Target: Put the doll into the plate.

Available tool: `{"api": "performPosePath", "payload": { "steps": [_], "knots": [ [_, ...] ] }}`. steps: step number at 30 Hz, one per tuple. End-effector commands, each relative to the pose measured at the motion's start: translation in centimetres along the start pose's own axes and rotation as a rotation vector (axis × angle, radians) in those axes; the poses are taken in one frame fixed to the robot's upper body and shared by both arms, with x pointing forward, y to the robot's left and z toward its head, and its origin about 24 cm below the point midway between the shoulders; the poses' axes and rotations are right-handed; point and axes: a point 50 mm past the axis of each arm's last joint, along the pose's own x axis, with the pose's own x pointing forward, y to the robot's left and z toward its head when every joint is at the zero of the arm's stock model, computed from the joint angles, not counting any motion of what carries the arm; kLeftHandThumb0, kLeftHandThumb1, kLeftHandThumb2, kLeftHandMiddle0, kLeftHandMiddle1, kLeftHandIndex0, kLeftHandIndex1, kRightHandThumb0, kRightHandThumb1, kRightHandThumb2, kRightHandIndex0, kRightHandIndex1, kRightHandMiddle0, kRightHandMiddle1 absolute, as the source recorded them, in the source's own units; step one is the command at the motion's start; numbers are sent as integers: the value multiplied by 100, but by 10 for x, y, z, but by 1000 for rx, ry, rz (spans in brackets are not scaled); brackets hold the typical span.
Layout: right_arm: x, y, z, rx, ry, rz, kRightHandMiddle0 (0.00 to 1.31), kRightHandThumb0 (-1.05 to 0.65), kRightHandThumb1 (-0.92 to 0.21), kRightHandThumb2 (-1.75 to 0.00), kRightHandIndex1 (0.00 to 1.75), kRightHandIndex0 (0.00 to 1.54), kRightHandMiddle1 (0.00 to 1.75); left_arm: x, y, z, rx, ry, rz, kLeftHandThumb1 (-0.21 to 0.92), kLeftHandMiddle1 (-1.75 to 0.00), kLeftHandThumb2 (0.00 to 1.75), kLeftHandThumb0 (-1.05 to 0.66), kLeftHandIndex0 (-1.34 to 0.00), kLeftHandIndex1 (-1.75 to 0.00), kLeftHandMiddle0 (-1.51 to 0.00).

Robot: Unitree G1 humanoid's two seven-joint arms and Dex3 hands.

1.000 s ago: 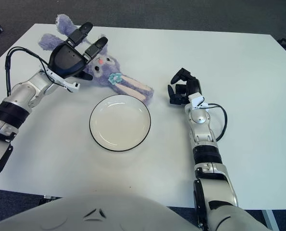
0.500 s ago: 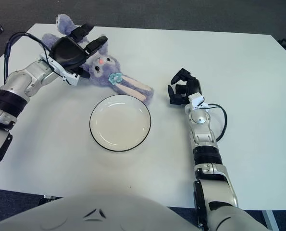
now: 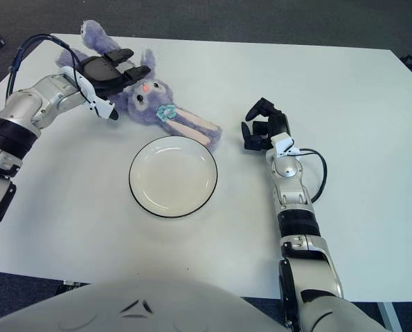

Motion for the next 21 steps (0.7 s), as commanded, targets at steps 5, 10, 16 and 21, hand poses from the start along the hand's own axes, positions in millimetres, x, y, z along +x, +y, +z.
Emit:
{"api": "performPosePath", "payload": {
  "steps": [5,10,16,21],
  "knots": [
    [-17,8,-32,-21,164,53,62,-48,-31,-132,175,129,175,1,9,-9,32,18,-39,52,0,53,-86,0,0,0],
    [-17,9,-32,19,160,62,61,-48,-33,-130,175,126,175,2,9,-11,45,23,-53,50,0,56,-87,0,0,0],
    [-18,8,-31,27,151,63,61,-48,-32,-131,175,124,175,4,8,-13,42,39,-46,50,0,57,-88,0,0,0],
    [-18,8,-31,18,150,65,61,-48,-32,-131,175,121,175,6,8,-16,54,56,-30,51,0,57,-89,0,0,0]
  ]
}}
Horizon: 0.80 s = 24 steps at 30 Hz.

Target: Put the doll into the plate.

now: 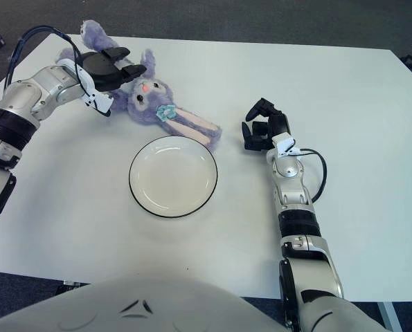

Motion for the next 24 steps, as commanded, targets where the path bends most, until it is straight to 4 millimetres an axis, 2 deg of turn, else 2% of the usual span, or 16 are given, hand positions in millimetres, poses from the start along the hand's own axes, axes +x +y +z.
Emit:
{"api": "performPosePath", "payload": {
  "steps": [1,8,16,24],
  "knots": [
    [-17,8,-31,-6,150,49,61,-48,-33,-130,175,121,175,2,7,-7,34,32,31,51,0,57,-89,0,0,0],
    [-18,7,-31,-8,153,50,61,-48,-33,-130,175,122,175,5,7,-9,42,58,109,54,0,55,-92,0,0,0],
    [-18,6,-31,-16,151,47,61,-48,-33,-130,175,127,175,6,5,-8,63,58,255,62,0,47,-95,0,0,0],
    [-18,6,-31,-40,140,42,62,-49,-31,-133,175,130,175,8,4,-7,67,37,329,72,0,38,-100,0,0,0]
  ]
}}
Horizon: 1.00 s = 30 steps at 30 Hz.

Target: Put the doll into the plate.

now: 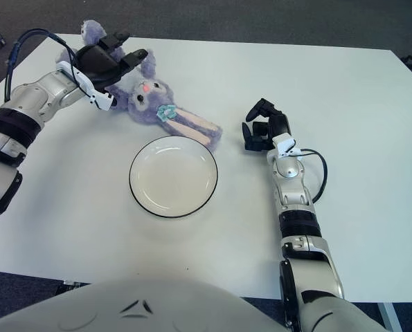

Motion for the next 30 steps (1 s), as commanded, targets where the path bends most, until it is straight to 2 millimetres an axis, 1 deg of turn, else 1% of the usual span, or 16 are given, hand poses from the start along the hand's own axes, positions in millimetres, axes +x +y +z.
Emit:
{"api": "performPosePath", "payload": {
  "steps": [1,14,23,30],
  "knots": [
    [-17,7,-30,-31,146,39,62,-49,-31,-133,175,130,175,4,8,-2,25,-15,48,73,0,37,-100,0,0,0],
    [-18,8,-29,-36,149,40,62,-49,-31,-132,175,131,175,7,9,1,4,-47,113,75,0,35,-99,0,0,0],
    [-17,7,-29,-64,149,35,63,-49,-30,-133,175,132,175,9,11,4,-25,-71,130,79,0,34,-102,0,0,0],
    [-18,8,-29,-59,151,42,64,-49,-29,-135,175,131,175,10,13,7,-50,-101,148,78,0,32,-99,0,0,0]
  ]
}}
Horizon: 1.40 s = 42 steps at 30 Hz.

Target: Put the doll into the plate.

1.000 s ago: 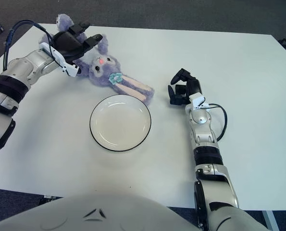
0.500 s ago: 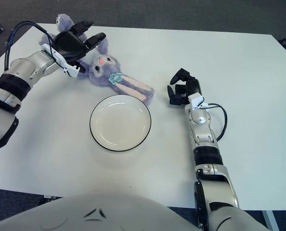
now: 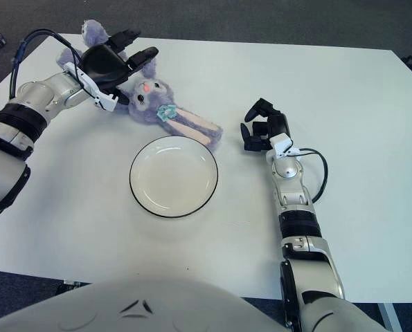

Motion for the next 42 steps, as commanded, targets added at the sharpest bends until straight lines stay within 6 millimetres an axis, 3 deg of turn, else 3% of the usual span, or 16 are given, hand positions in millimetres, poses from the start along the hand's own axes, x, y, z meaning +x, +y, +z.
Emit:
{"api": "performPosePath", "payload": {
  "steps": [1,20,42],
  "knots": [
    [-18,7,-30,-15,158,49,64,-49,-29,-135,175,131,175,3,8,-2,-3,-11,29,78,0,32,-98,0,0,0],
    [-20,8,-28,-12,169,51,65,-50,-28,-137,175,130,175,16,4,3,18,-36,-121,75,0,31,-96,0,0,0],
    [-24,11,-23,-18,164,47,64,-50,-29,-136,175,130,175,23,-24,11,71,53,-320,67,0,30,-94,0,0,0]
  ]
}}
